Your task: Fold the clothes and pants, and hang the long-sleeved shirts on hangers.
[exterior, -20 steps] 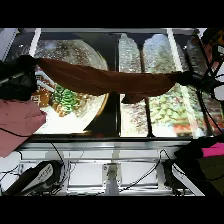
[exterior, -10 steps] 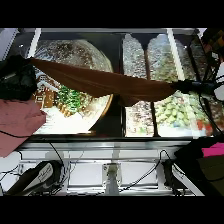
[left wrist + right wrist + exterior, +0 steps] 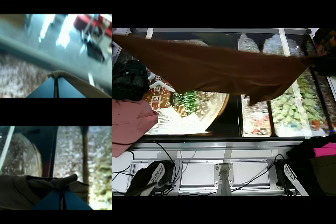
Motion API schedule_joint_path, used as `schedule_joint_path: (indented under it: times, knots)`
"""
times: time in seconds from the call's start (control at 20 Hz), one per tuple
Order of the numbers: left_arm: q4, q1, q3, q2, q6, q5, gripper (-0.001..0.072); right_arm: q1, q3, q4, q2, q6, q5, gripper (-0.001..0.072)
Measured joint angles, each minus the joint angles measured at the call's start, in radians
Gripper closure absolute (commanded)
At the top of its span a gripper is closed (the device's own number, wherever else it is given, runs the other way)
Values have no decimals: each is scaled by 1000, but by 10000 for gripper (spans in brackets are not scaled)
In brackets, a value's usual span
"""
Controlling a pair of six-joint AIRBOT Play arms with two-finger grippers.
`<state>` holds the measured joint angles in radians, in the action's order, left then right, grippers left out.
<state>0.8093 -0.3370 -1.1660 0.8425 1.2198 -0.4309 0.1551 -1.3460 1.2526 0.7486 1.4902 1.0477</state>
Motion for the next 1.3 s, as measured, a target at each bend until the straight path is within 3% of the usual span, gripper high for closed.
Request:
schedule_joint_path:
  times: [0.25,0.55,0.8,1.05,1.3]
  knots:
    - [25,0,0,-157,-5,180,691,0,-77,-48,-151,1,9,696]
    - [102,0,-1,-291,-5,224,692,0,-95,-164,-310,11,24,696]
    - [126,0,2,-270,-5,37,692,0,-82,-164,-330,37,123,696]
    - [44,11,2,-68,-5,-213,691,0,4,-121,-246,44,246,696]
    - [-84,105,2,228,-5,-218,691,0,201,-111,-92,45,160,696]
